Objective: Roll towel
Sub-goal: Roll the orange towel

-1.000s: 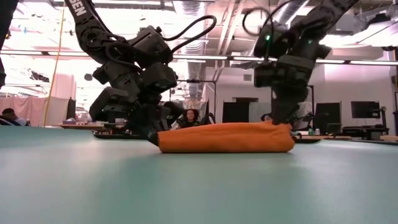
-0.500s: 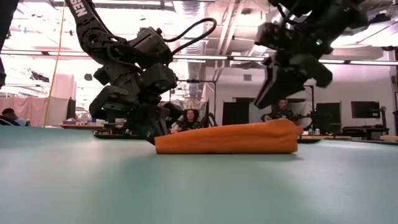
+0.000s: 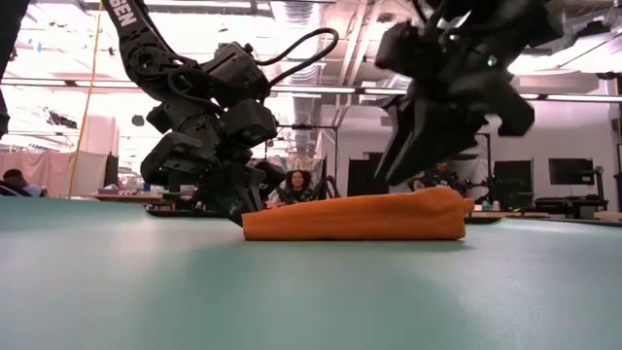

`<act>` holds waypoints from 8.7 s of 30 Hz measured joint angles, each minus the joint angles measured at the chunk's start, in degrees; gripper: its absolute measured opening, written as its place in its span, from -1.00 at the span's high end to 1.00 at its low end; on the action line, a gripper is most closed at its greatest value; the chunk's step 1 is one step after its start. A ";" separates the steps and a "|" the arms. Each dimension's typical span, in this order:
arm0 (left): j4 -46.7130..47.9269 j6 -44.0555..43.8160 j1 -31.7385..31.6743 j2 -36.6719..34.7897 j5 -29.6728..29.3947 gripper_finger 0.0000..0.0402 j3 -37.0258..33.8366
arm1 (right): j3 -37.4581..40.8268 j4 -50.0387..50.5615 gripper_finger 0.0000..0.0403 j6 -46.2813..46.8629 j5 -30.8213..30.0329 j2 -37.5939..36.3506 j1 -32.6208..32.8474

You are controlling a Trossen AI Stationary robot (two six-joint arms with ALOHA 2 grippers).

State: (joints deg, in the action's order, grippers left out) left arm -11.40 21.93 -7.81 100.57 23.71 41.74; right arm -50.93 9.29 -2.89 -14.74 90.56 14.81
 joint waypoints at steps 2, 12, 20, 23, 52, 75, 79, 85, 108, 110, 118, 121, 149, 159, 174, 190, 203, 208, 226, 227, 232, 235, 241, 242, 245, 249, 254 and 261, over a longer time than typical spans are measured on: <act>0.00 -0.32 0.00 0.00 -0.05 1.00 0.00 | -2.11 2.94 0.15 -0.37 -0.53 2.72 0.30; 0.48 -1.25 0.00 0.00 -0.10 1.00 0.02 | -15.78 22.16 -0.24 2.72 -6.53 14.86 0.81; 0.37 -0.64 0.00 0.00 -0.36 1.00 0.02 | -21.48 28.38 -0.14 -0.45 -14.80 15.59 3.30; 0.37 -0.68 0.00 0.00 -0.40 1.00 0.02 | -21.43 28.35 -0.13 0.83 -13.23 15.68 3.09; 0.37 -3.70 0.00 0.00 0.09 1.00 0.02 | -18.37 29.60 0.69 6.16 -6.29 15.66 -0.81; 1.78 -5.02 0.00 0.00 0.50 1.00 0.02 | -18.44 33.76 0.96 1.17 37.84 15.58 -22.82; 1.75 -4.68 0.00 0.00 0.54 1.00 0.02 | -18.44 33.81 0.96 -0.58 40.45 16.54 -25.73; 1.83 -4.17 -0.02 0.00 0.93 1.00 0.04 | -18.38 35.97 0.96 -1.38 46.07 17.62 -28.30; 5.17 -5.04 6.35 -7.50 -6.41 1.00 -0.07 | -18.96 39.57 0.96 -4.53 59.87 25.54 -33.86; 1.70 -2.64 8.72 -9.47 -11.58 1.00 -0.06 | -18.94 39.59 0.96 -4.91 62.31 25.58 -34.51; -6.96 11.24 15.38 -8.19 -26.87 1.00 0.79 | -18.83 40.73 0.96 -5.32 68.57 25.74 -37.19; -6.49 14.73 15.63 -6.30 -30.22 1.00 1.63 | -18.81 41.29 0.96 -5.45 70.11 25.78 -37.89; -5.68 23.75 11.72 2.32 -32.44 1.00 6.71 | -22.87 45.15 0.96 0.08 70.99 30.54 -37.84; -3.89 17.99 8.11 4.50 -31.20 1.00 6.78 | -22.98 45.57 0.88 0.68 68.69 30.56 -37.57; -0.97 13.14 4.18 4.50 -24.81 1.00 6.80 | -24.53 42.91 0.45 0.74 58.42 28.42 -38.59; 1.86 11.64 3.26 4.50 -22.45 1.00 6.73 | -21.74 41.53 0.44 -1.52 44.12 11.42 -42.76; 1.30 9.67 0.55 4.50 -16.82 1.00 6.71 | 21.23 -26.59 0.56 13.06 32.23 -14.66 -32.84; 1.20 8.58 -0.24 4.50 -16.58 1.00 6.71 | 25.41 -29.60 0.61 13.13 27.04 -13.74 -30.19; 1.66 4.10 -0.28 4.52 -18.04 1.00 6.69 | 27.23 -36.22 0.63 16.52 19.25 5.47 -26.25; 1.85 3.59 -0.28 4.52 -18.13 1.00 6.69 | 27.65 -37.19 0.63 17.27 18.12 5.66 -25.58; 4.19 2.73 -0.28 4.43 -18.38 1.00 6.71 | 28.92 -38.65 0.63 19.21 11.87 5.34 -22.27; 4.29 1.61 -0.26 4.09 -19.08 1.00 6.71 | 29.06 -38.95 0.63 19.38 9.36 5.32 -20.81; 5.47 -2.79 -0.31 -2.85 -22.70 1.00 6.54 | 29.21 -39.70 0.63 19.55 6.58 5.43 -19.41; 5.38 -3.60 -0.31 -4.49 -23.89 1.00 6.54 | 29.21 -39.73 0.63 19.55 6.54 5.45 -19.41; 0.24 -7.43 -0.31 -8.77 -24.96 1.00 5.42 | 29.22 -39.75 0.63 19.55 6.54 5.45 -19.39; -18.33 -13.79 1.37 -9.10 -19.64 1.00 -1.30 | 29.23 -39.78 0.63 19.49 6.15 5.45 -19.39; -36.19 -15.72 8.29 -2.68 -27.00 1.00 -9.26 | 29.28 -39.89 0.63 19.09 5.79 5.45 -19.39; -46.67 -13.70 11.04 8.01 -39.39 1.00 -9.44 | 29.39 -40.76 0.63 18.94 5.68 5.54 -19.39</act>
State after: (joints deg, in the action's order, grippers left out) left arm -58.07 8.24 3.23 108.59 -15.67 32.29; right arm -21.54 -31.46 16.05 -9.07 96.09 -4.58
